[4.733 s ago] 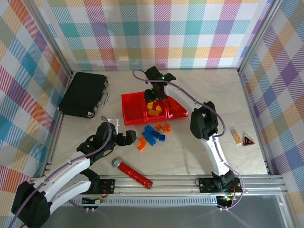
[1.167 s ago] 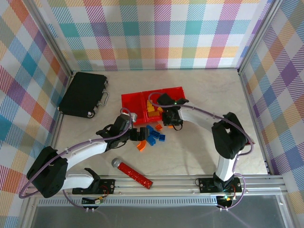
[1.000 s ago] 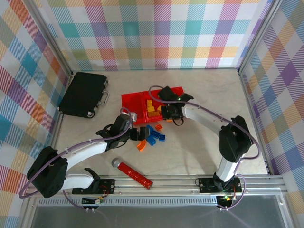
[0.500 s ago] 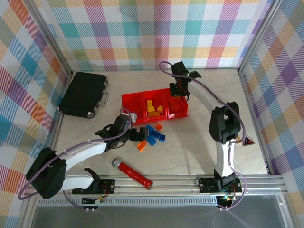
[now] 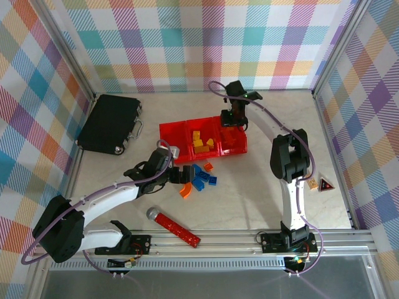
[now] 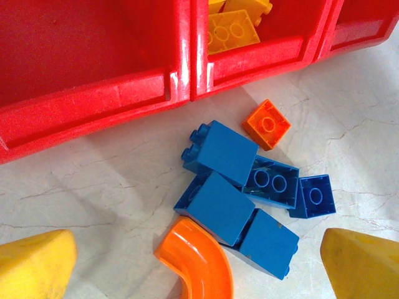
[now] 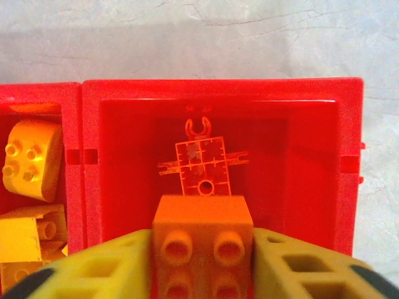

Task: Sort the legos into containers by color
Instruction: Place the lego in the container.

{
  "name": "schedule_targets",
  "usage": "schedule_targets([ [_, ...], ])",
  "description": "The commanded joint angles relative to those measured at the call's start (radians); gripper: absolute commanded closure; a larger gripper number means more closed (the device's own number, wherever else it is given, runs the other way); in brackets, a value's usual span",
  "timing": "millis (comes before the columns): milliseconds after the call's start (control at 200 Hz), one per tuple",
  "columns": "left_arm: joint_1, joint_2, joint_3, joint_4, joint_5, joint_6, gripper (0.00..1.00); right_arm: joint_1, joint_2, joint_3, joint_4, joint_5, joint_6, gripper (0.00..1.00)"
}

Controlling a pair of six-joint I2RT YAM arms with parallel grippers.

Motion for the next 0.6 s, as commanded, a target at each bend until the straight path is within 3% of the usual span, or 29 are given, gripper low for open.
schedule_targets([
  [0,-0.013,-0.023,0.007,-0.019,-0.024,0.025,0.0,-0.001,-0.008,0.016,-0.022,-0.018,-0.015,0.5],
  [325,-0.013,-0.083,-0.017,-0.017,-0.048,0.015,0.0,0.006,-0.121,-0.021,-0.056,-0.087,0.021,0.39],
  [470,-0.012,-0.09,-0.014,-0.031,-0.054,0.056,0.0,0.016,-0.257,-0.198,0.021,-0.207,0.14,0.37],
  [595,-0.013,-0.094,-0.009,-0.025,-0.046,0.098,0.0,0.071,-0.369,-0.369,0.089,-0.186,0.25,0.35],
])
